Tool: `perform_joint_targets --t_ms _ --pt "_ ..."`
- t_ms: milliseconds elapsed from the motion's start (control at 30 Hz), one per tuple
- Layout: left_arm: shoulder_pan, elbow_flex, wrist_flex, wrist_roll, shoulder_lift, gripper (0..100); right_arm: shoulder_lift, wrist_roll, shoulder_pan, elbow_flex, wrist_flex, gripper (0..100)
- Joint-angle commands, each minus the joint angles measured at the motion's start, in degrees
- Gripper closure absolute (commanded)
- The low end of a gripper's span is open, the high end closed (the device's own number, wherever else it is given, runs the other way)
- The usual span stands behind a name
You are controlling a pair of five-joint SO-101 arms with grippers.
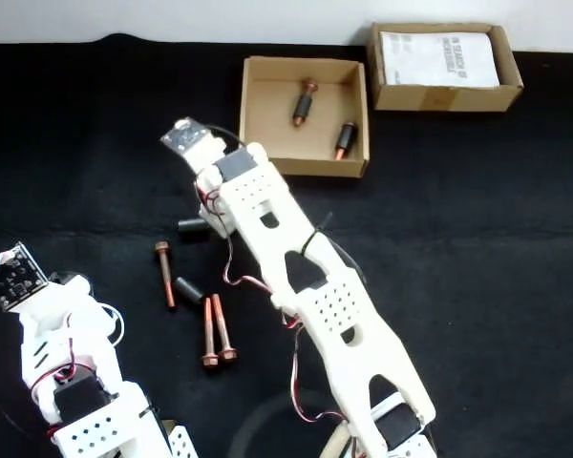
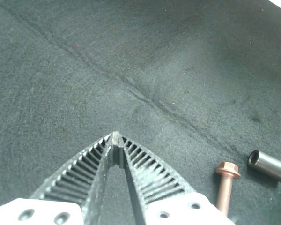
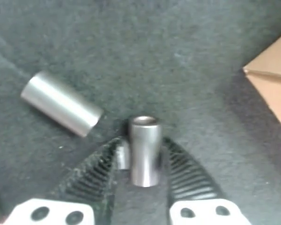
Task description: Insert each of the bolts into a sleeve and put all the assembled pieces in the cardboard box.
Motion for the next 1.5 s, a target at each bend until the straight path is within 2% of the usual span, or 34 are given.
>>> perform_joint_targets --t_ms 0,233,367,500,633,800,1100,1367,1467 --pt "-0.1 1.1 0.2 -0.1 -0.6 99 -0.7 0.0 0.3 -4.9 0.0 99.2" --pt "0.7 1.1 0.5 -0.1 -0.6 99 -4.4 0.0 1.7 -19.0 9.7 99.2" --pt "2.6 1.1 4.6 0.2 -0.5 99 -6.5 -0.2 2.3 -29.8 15.8 99.2" --pt "3.1 0.9 6.9 0.0 -0.2 99 -8.9 -6.6 3.7 -39.3 18.5 99.2" --pt "5.5 -0.8 11.8 -3.3 0.0 99 -15.5 -9.9 6.3 -38.9 18.6 99.2" --pt "9.6 -7.3 19.6 -3.4 0.0 99 -26.6 -10.1 8.2 -28.8 18.6 99.2" --pt "14.3 -15.5 20.1 -3.4 1.7 99 -51.8 -10.1 7.6 5.4 18.6 99.2" --pt "17.2 -24.0 19.7 -3.0 21.7 99 -71.3 -12.0 7.4 32.3 18.5 99.2" --pt "17.7 -26.8 19.7 0.3 26.8 99 -77.0 -12.1 7.4 40.7 18.4 99.2"
